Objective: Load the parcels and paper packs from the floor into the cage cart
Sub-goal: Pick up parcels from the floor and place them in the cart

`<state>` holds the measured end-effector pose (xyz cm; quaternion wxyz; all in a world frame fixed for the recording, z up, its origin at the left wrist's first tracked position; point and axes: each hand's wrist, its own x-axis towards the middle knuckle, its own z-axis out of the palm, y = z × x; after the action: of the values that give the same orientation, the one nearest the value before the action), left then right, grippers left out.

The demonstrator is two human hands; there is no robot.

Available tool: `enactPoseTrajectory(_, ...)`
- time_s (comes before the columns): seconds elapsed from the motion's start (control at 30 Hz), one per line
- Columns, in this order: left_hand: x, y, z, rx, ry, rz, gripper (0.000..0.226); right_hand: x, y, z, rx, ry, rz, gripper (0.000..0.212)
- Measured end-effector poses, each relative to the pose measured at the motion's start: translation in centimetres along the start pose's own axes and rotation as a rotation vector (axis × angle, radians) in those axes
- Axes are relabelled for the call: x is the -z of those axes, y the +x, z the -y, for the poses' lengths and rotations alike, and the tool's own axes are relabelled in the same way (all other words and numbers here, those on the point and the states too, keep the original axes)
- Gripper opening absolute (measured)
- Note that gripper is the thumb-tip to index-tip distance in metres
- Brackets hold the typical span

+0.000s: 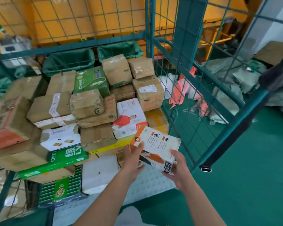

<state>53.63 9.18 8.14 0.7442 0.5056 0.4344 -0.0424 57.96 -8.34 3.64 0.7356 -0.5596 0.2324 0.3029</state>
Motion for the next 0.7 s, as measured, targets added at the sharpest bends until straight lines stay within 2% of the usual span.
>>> enactPoseTrajectory(0.07,-0.3,0.4,0.2,-0.005,-0.007,-0.001,0.095,0.0,0.9,0.4,-0.012,0.011,-0.01,0.053)
enactPoseTrajectory(0.13,-0.8,1.2,-0.2,-0.021,0.028,0.002,0.106,-0.3,2.1,1.1,-0.028,0.033,-0.01,0.048)
enactPoseTrajectory(0.2,-1.6,2.1,-0.9,-0.03,0.067,0.011,0.112,-0.7,3.6,1.8,-0.051,0.039,-0.019,0.053)
enactPoseTrajectory(0.37,-3.9,5.9,-2.7,0.002,0.081,0.014,0.077,-1.2,7.3,3.4,-0.053,0.059,-0.046,0.059)
enactPoseTrajectory(0.47,-5.9,9.0,-4.0,0.039,0.119,0.081,0.07,-1.7,10.3,4.9,-0.039,0.033,-0.091,0.082)
enactPoseTrajectory(0.53,-7.2,11.0,-4.6,0.058,0.157,0.12,0.077,-2.2,11.9,5.7,-0.069,0.009,-0.084,0.099)
enactPoseTrajectory(0.7,-10.8,17.5,-6.8,0.092,0.284,0.218,0.085,-4.2,17.1,8.3,-0.124,0.011,-0.099,0.114)
